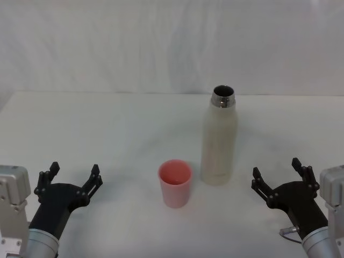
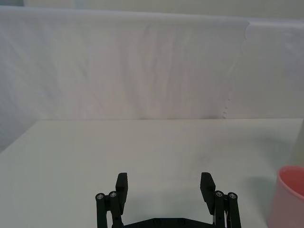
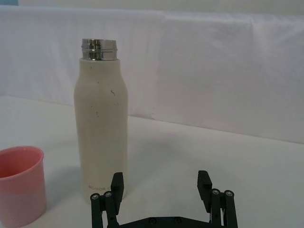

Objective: Grasp the thermos with one hand and pour water into the cup lid.

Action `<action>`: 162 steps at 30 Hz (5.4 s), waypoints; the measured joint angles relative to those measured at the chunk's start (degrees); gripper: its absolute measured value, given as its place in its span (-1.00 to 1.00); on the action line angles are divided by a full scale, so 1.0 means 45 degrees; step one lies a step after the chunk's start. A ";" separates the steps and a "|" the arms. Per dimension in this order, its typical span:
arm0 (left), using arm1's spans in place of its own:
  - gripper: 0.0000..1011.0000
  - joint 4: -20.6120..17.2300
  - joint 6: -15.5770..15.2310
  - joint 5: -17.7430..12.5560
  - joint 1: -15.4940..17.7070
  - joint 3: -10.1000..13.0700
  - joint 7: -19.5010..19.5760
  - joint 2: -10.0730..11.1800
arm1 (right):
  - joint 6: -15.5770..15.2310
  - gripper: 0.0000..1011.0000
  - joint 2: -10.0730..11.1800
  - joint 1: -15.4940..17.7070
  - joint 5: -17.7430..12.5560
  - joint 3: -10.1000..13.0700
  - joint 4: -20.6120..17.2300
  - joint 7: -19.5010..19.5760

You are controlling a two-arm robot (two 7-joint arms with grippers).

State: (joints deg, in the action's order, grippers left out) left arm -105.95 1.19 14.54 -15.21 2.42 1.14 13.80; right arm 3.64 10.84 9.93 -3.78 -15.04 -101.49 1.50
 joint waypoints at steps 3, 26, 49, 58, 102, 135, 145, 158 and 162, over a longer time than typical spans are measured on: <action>0.98 0.0000 0.0000 0.0000 0.0000 -0.0001 0.0000 0.0001 | 0.0000 0.98 0.0000 0.0000 0.0000 0.0000 0.0000 0.0000; 0.98 0.0000 0.0000 0.0000 0.0000 -0.0001 0.0000 0.0001 | 0.0000 0.98 0.0000 0.0000 0.0001 0.0000 0.0000 0.0000; 0.98 0.0000 0.0000 0.0000 0.0000 -0.0001 0.0000 0.0001 | -0.0114 0.98 -0.0069 0.0284 0.0021 0.0362 -0.0410 -0.0335; 0.98 0.0000 0.0000 0.0000 0.0000 -0.0001 0.0000 0.0001 | -0.0506 0.98 0.0158 0.0293 0.0071 0.0621 -0.0763 -0.1197; 0.98 0.0000 0.0000 0.0000 0.0000 0.0000 0.0000 0.0000 | -0.2454 0.98 0.0552 -0.2244 -0.1798 -0.0422 0.0243 -0.3627; 0.98 0.0000 0.0000 0.0000 0.0000 -0.0001 0.0000 0.0001 | -0.2445 0.98 0.0155 -0.3498 -0.1950 -0.0818 0.1508 -0.3399; 0.98 0.0000 0.0000 0.0000 0.0000 -0.0001 0.0000 0.0001 | -0.2391 0.98 -0.0040 -0.3852 -0.1960 -0.0881 0.1896 -0.3385; 0.98 0.0000 0.0000 0.0000 0.0000 0.0000 0.0000 0.0001 | -0.2357 0.98 -0.0291 -0.4171 -0.1915 -0.0975 0.2278 -0.3243; 0.98 0.0000 -0.0001 0.0000 0.0000 0.0000 0.0000 0.0000 | -0.2332 0.98 -0.0369 -0.4304 -0.1818 -0.1016 0.2403 -0.3195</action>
State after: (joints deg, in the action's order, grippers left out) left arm -105.95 1.19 14.55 -15.21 2.41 1.14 13.80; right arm -6.85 9.18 -9.44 -11.95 -19.61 -90.68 -12.88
